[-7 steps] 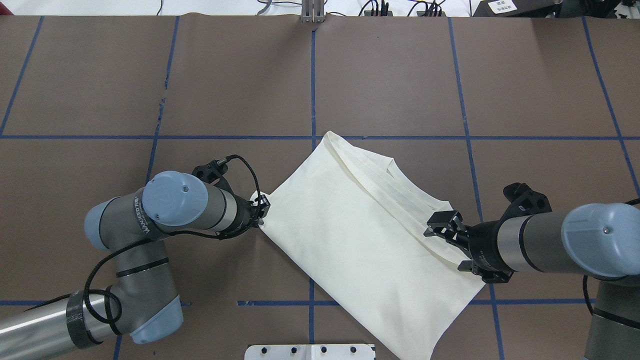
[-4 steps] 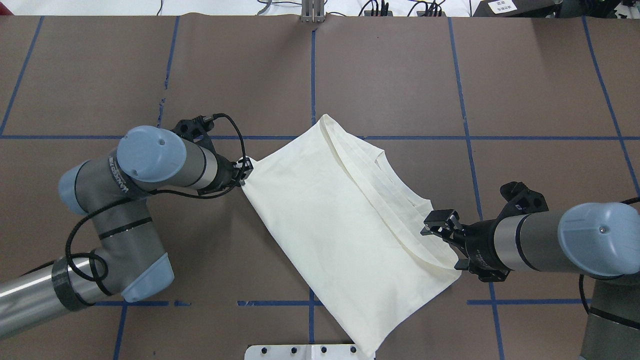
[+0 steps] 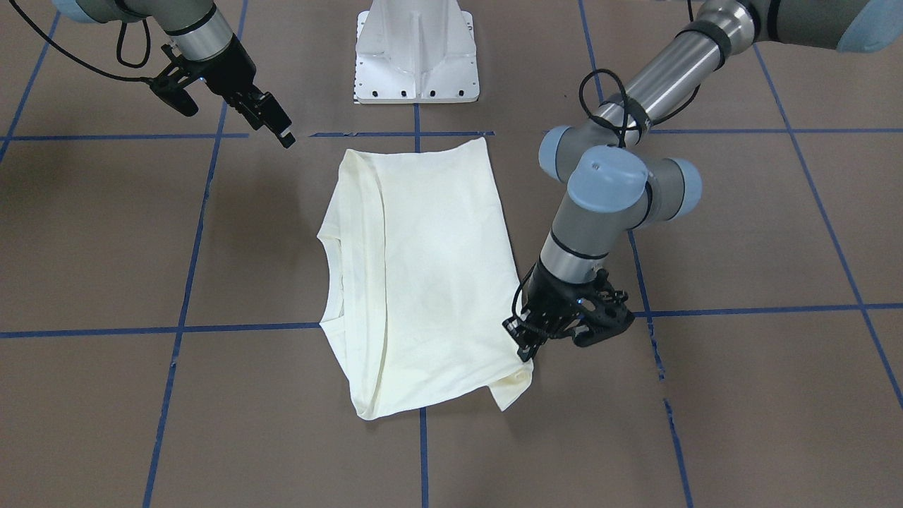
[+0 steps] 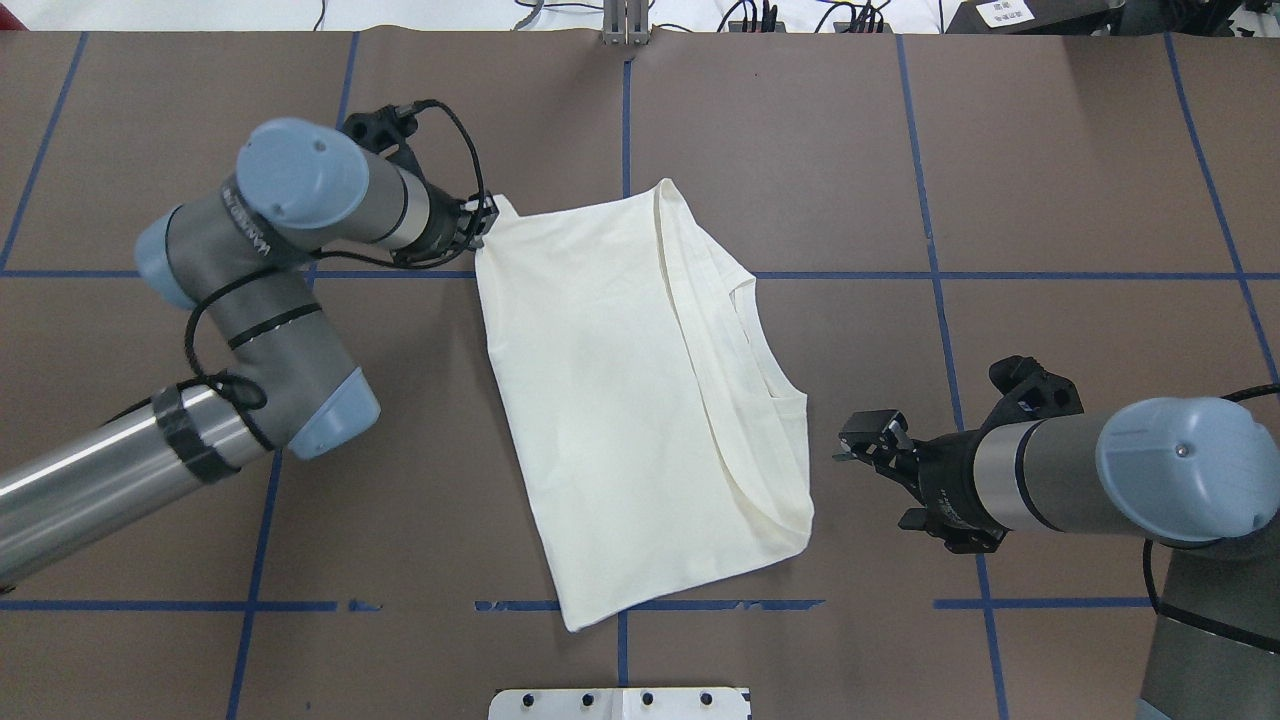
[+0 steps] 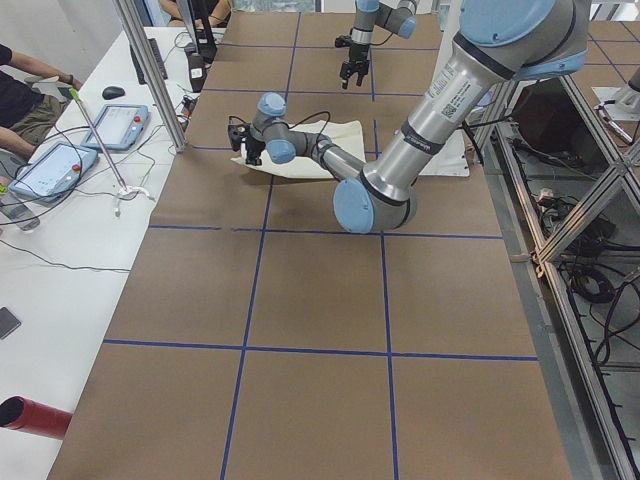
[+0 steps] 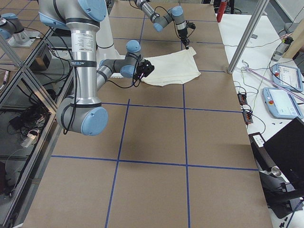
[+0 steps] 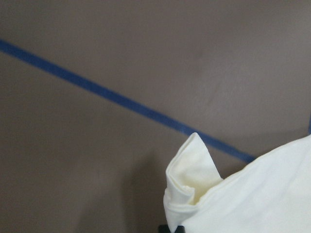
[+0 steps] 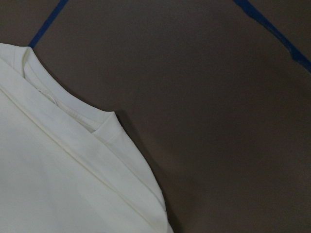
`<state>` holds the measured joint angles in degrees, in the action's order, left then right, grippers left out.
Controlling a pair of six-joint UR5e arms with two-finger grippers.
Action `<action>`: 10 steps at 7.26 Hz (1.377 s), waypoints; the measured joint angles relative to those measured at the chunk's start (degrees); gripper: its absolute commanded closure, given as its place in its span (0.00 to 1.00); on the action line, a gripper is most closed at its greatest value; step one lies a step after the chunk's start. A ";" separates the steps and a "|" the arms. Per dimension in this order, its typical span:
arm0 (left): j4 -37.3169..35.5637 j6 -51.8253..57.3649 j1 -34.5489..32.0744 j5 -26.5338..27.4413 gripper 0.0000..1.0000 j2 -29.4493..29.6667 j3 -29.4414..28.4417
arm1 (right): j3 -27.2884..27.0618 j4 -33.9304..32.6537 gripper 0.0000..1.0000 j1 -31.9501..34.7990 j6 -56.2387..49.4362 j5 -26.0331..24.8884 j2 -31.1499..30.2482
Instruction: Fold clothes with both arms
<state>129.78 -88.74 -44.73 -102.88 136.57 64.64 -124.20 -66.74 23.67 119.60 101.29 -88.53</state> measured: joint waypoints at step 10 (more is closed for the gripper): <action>1.96 -0.38 -0.71 -9.94 0.53 -23.46 29.66 | 20.43 -20.46 0.38 -2.91 -53.62 -2.04 31.55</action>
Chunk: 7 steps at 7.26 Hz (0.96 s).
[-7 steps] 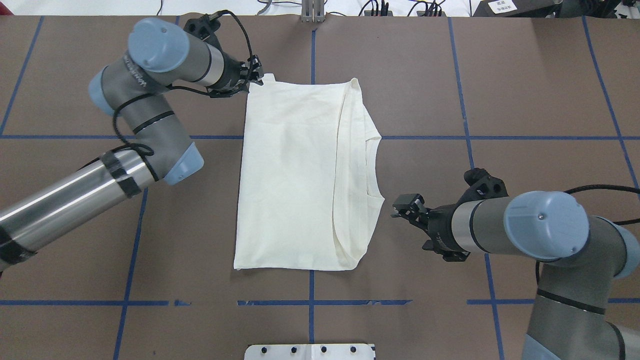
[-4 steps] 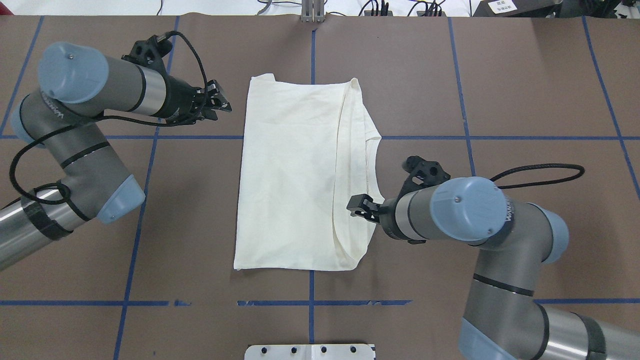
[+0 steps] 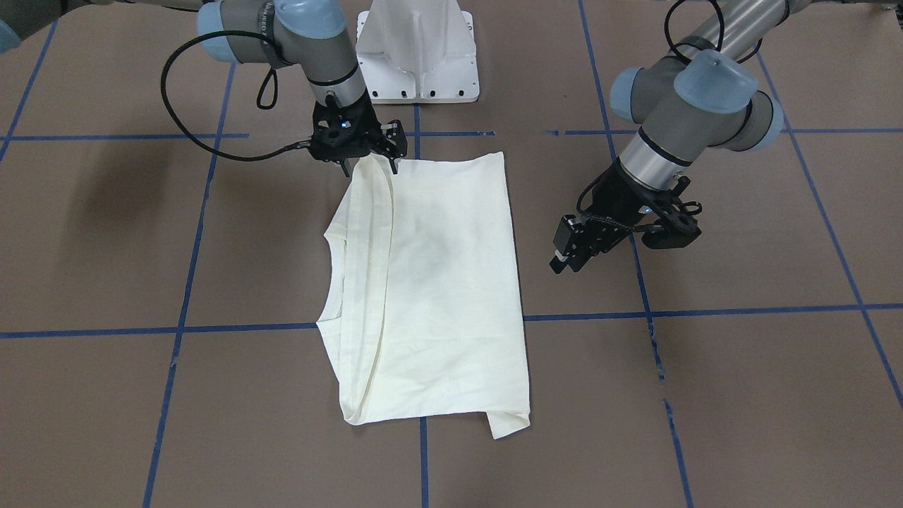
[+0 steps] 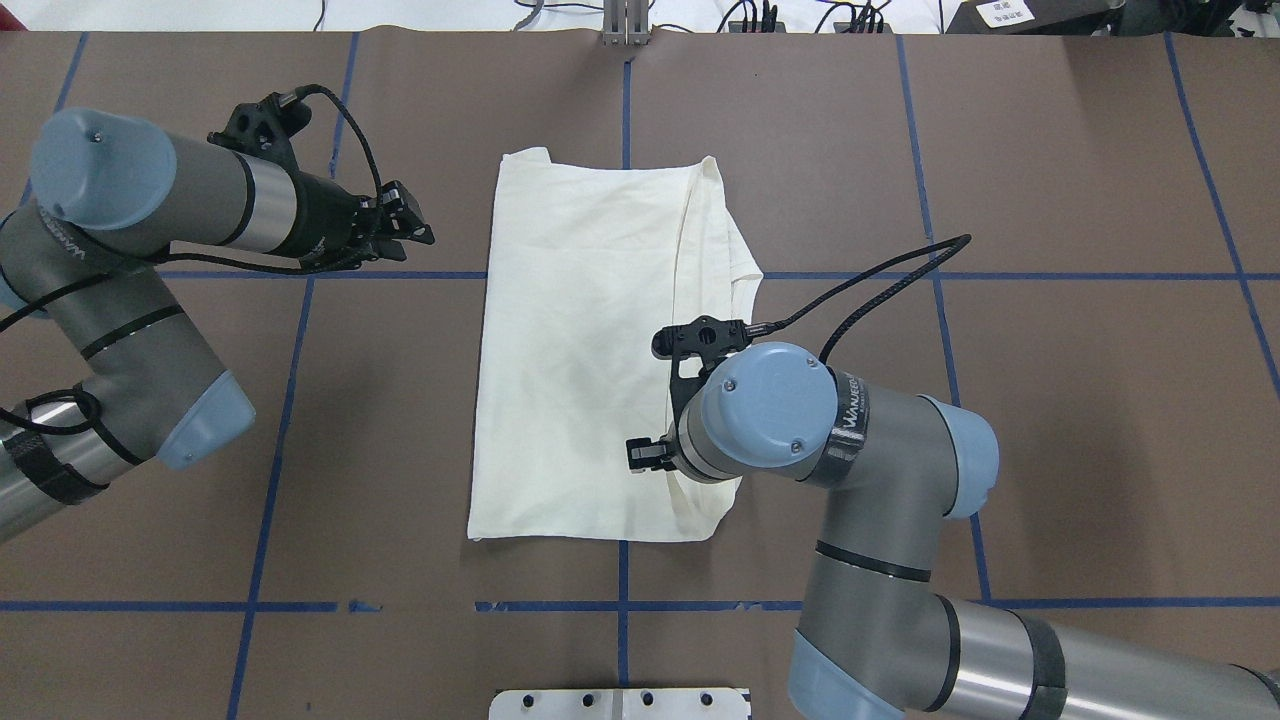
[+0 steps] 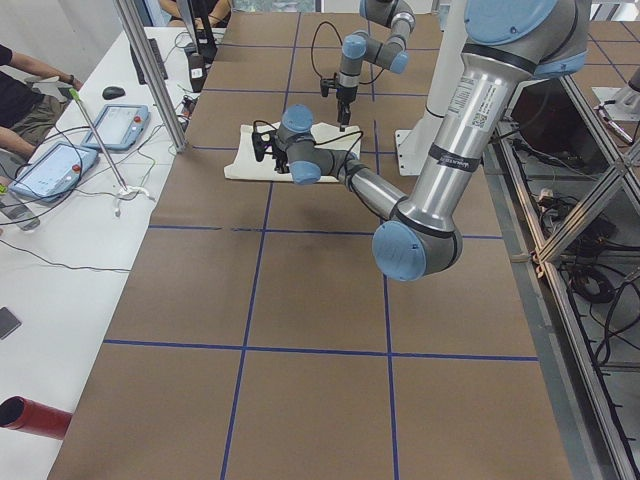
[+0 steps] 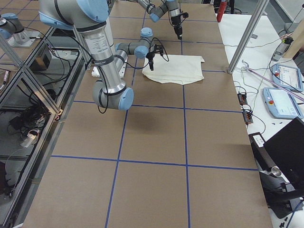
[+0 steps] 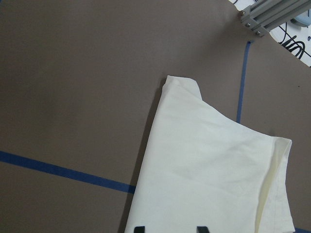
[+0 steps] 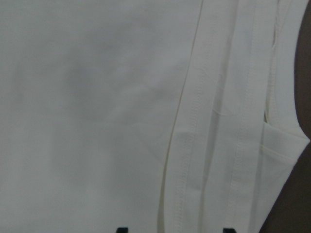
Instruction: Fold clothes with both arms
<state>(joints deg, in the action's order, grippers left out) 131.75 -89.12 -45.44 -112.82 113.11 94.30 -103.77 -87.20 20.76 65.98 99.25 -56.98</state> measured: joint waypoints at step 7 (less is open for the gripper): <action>0.00 -0.06 0.25 0.14 0.53 -0.04 -0.48 | 2.22 -0.64 1.00 -3.57 -8.93 -3.20 -0.28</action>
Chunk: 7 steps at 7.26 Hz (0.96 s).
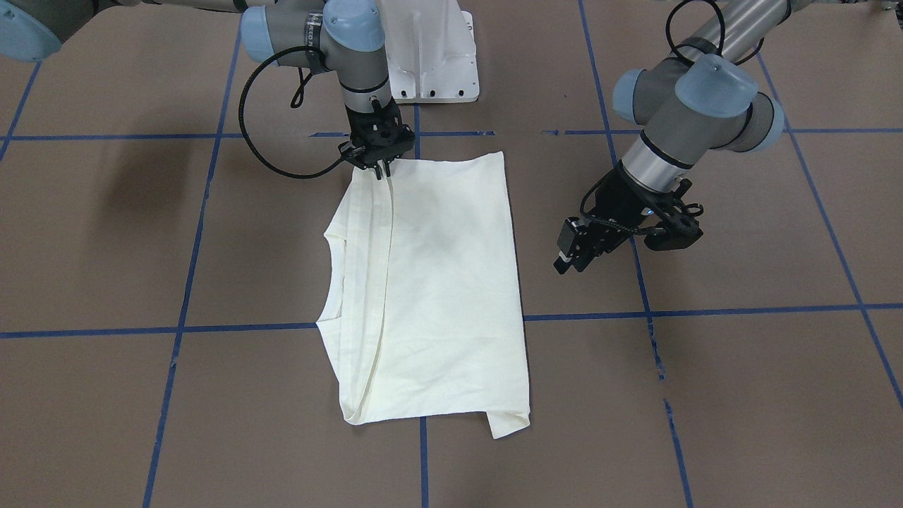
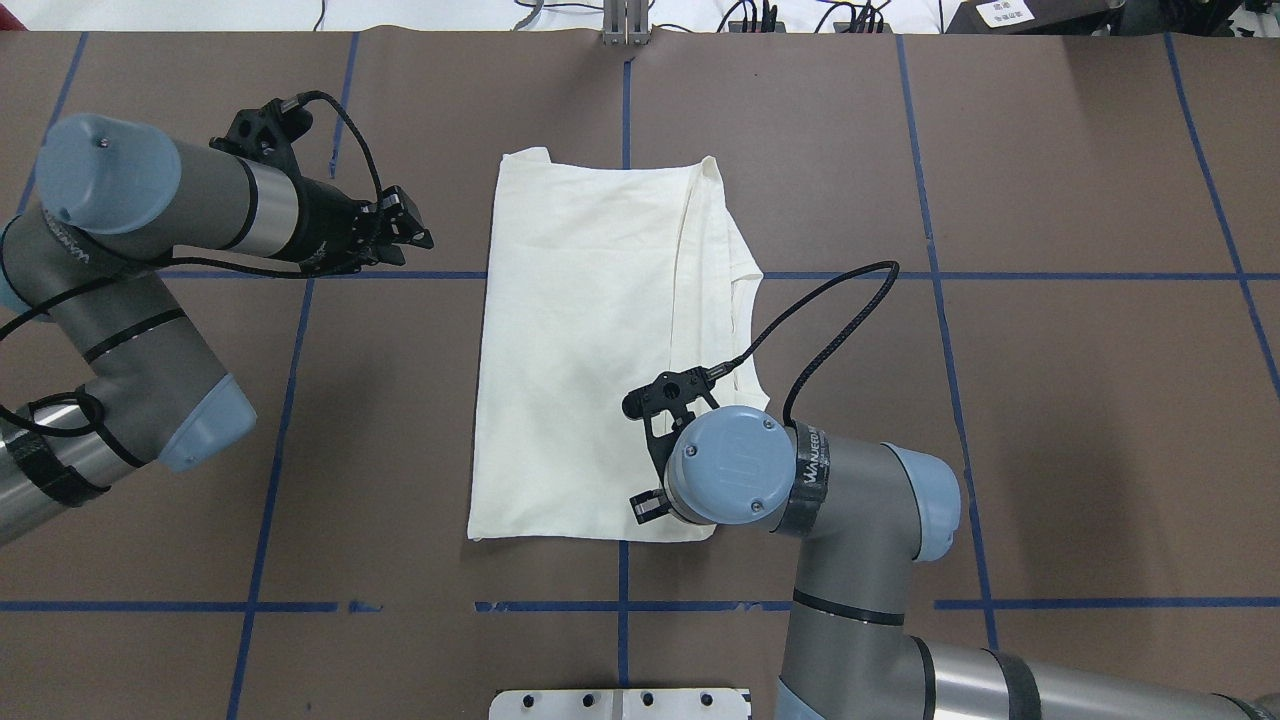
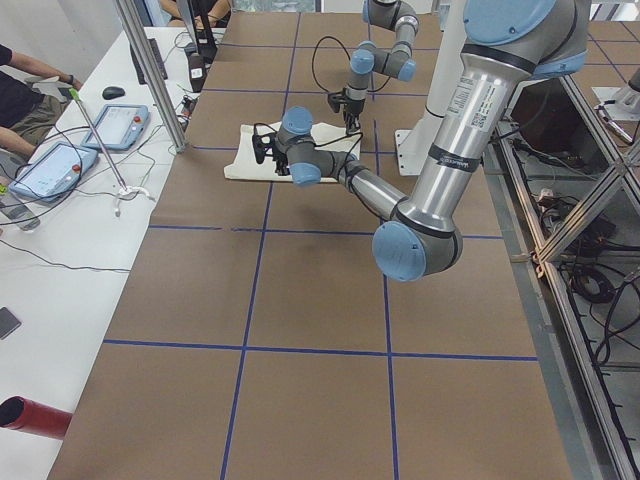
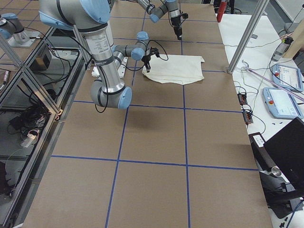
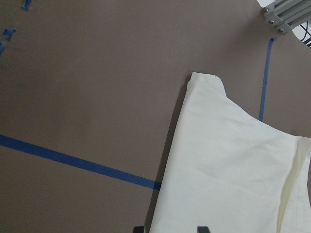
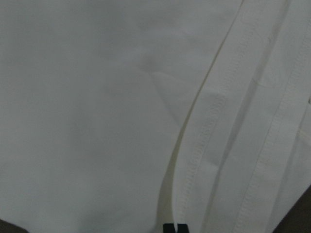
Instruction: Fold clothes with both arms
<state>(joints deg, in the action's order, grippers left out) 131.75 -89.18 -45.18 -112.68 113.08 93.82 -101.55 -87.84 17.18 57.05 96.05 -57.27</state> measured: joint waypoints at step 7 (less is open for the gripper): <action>0.00 -3.72 0.09 0.53 0.53 0.82 0.56 | -8.64 0.00 0.00 -4.56 13.48 -3.40 -8.21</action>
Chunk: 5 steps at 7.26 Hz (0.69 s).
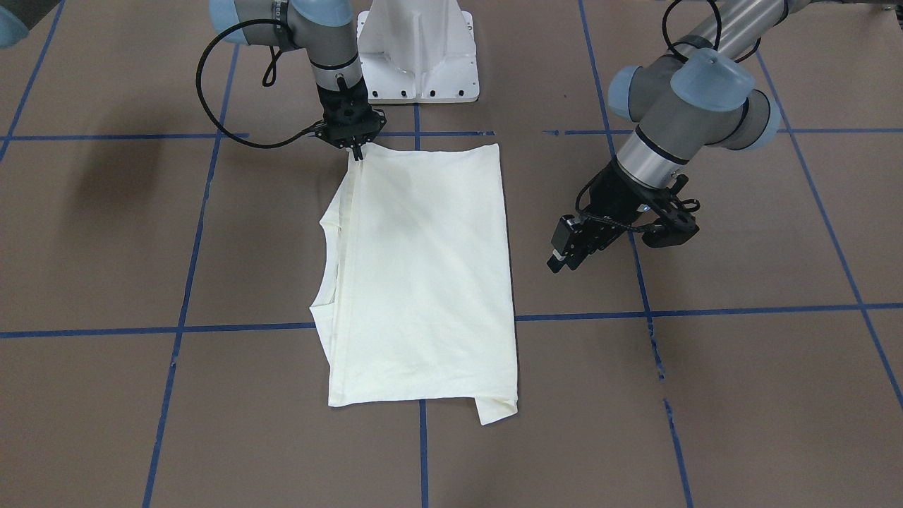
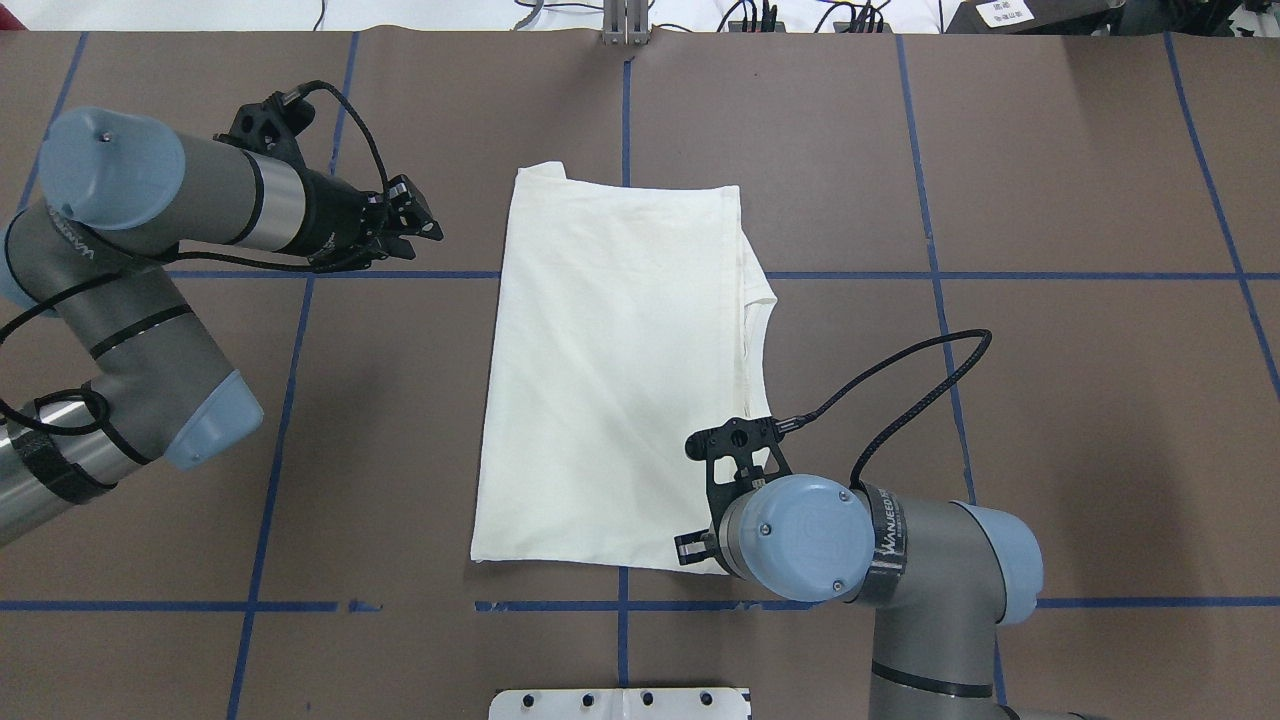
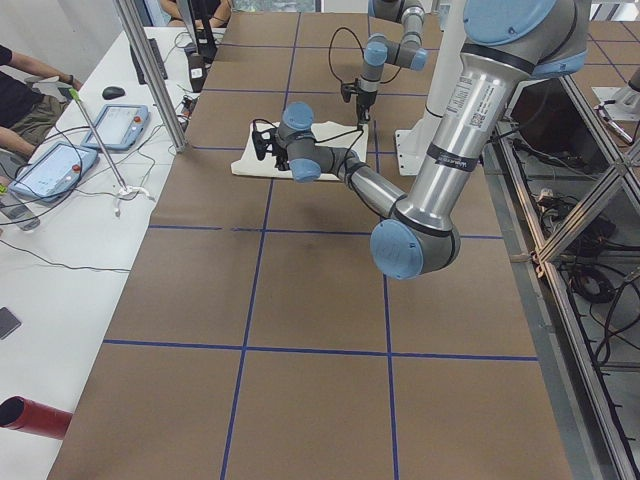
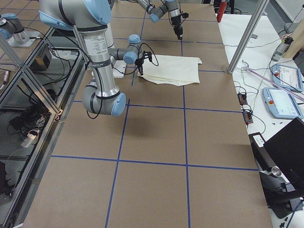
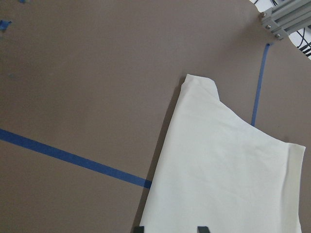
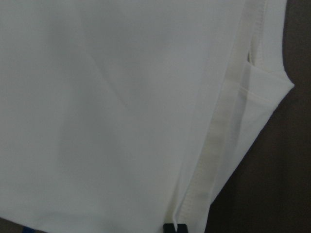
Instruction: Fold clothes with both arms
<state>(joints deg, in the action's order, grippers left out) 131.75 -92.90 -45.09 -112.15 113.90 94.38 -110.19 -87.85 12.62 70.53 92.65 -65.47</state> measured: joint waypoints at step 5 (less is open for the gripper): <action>-0.02 -0.01 -0.12 -0.32 0.54 -0.48 1.59 | -2.38 0.56 0.00 1.67 18.14 0.68 0.72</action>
<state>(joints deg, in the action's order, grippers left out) 131.73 -92.91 -45.21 -112.48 113.42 95.97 -112.57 -87.29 14.29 88.67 93.33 -64.75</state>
